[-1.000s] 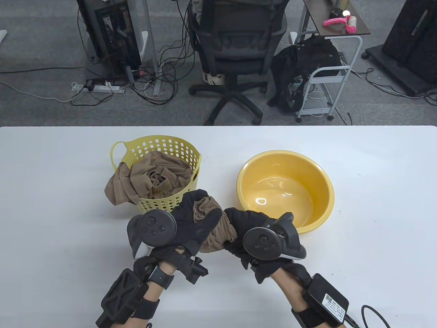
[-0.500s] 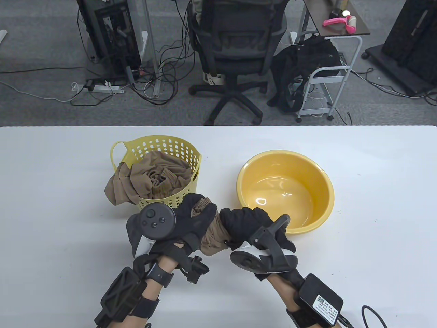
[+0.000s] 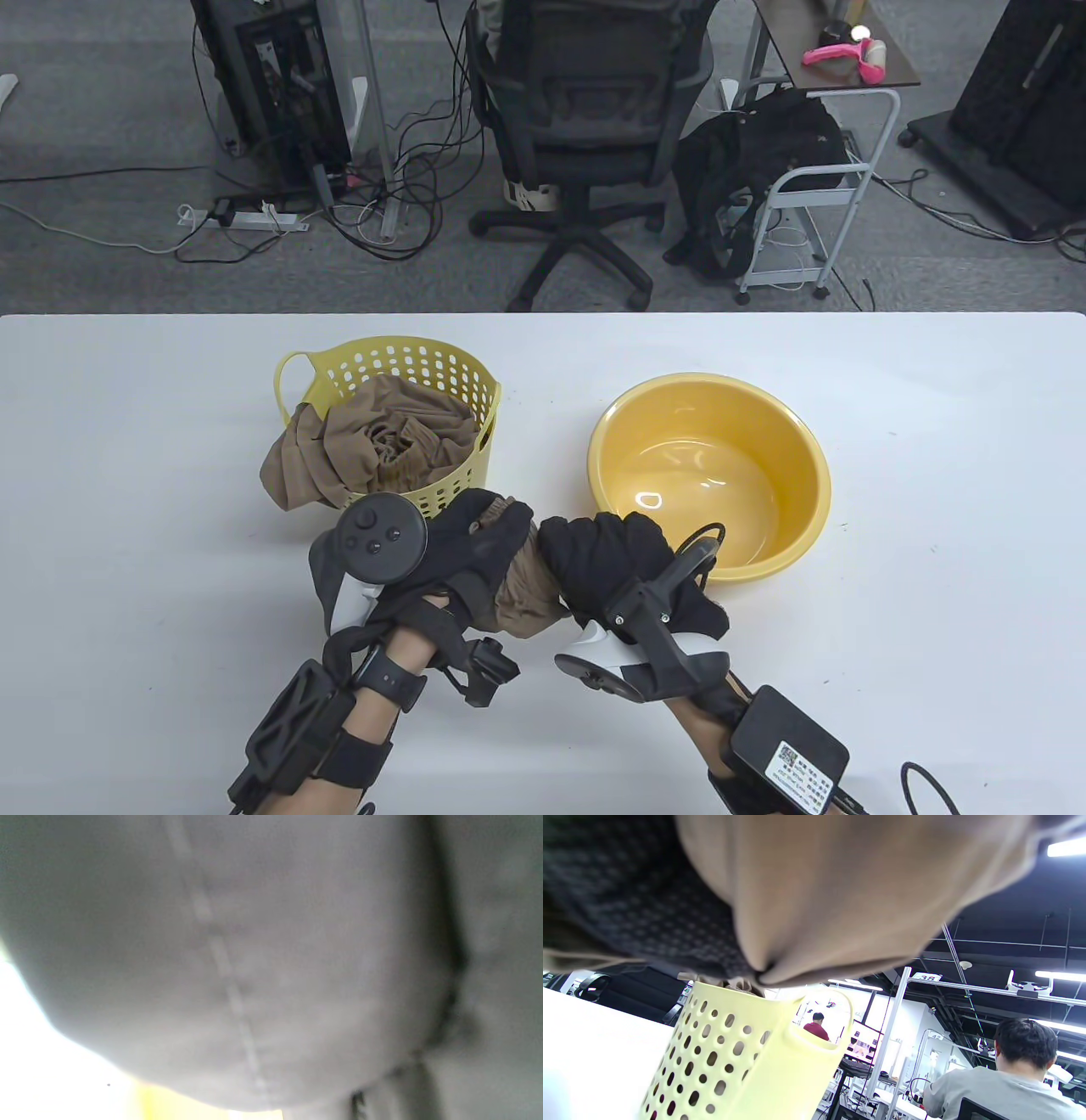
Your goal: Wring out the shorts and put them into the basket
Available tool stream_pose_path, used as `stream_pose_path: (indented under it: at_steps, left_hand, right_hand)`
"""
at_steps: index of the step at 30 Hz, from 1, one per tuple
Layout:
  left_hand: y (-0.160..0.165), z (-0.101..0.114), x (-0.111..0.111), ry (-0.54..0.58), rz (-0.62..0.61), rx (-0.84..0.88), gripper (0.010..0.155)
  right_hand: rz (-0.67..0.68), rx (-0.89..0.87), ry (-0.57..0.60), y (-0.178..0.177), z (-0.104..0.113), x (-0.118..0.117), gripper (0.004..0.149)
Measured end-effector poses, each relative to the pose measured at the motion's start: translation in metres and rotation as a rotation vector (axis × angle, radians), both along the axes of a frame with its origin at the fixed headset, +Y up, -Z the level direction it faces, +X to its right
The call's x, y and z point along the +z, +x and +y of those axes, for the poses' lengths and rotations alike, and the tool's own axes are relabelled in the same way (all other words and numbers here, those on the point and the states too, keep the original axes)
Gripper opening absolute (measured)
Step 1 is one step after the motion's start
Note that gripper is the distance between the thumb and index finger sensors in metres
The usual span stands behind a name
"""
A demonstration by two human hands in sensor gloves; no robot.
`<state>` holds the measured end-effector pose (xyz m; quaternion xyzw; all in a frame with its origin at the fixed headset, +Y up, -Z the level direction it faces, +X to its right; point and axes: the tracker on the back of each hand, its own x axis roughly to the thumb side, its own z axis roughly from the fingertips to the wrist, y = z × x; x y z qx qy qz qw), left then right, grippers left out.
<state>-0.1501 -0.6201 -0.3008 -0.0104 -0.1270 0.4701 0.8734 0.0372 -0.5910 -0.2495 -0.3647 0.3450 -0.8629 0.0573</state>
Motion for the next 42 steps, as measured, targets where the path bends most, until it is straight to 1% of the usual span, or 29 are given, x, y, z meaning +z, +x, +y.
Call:
stream_pose_path:
  at_steps: [17, 21, 25, 29, 31, 37, 40, 42]
  left_hand:
    - [0.001, 0.001, 0.001, 0.004, 0.000, -0.019, 0.061]
    - [0.001, 0.003, 0.002, 0.035, 0.004, -0.037, 0.063]
    - [0.001, 0.006, 0.005, 0.069, 0.009, -0.063, 0.064]
    - [0.002, 0.010, 0.008, 0.120, 0.016, -0.094, 0.065]
    - [0.003, 0.013, 0.010, 0.156, 0.016, -0.113, 0.066]
    - [0.004, 0.019, 0.016, 0.245, 0.001, -0.136, 0.066]
    - [0.003, 0.022, 0.019, 0.306, -0.028, -0.141, 0.067]
    - [0.003, 0.024, 0.020, 0.328, -0.039, -0.134, 0.067]
  right_hand:
    - [-0.013, -0.013, -0.025, 0.002, -0.001, -0.001, 0.073]
    - [-0.019, -0.025, -0.034, 0.003, -0.001, -0.002, 0.074]
    - [-0.029, -0.059, -0.074, 0.005, -0.001, -0.004, 0.074]
    - [-0.041, -0.128, -0.144, 0.008, 0.000, -0.007, 0.074]
    - [-0.050, -0.183, -0.219, 0.010, 0.000, -0.010, 0.074]
    - [-0.049, -0.273, -0.377, 0.016, 0.001, -0.017, 0.074]
    - [-0.038, -0.336, -0.496, 0.020, 0.000, -0.023, 0.074]
    - [-0.027, -0.378, -0.582, 0.023, -0.002, -0.027, 0.073]
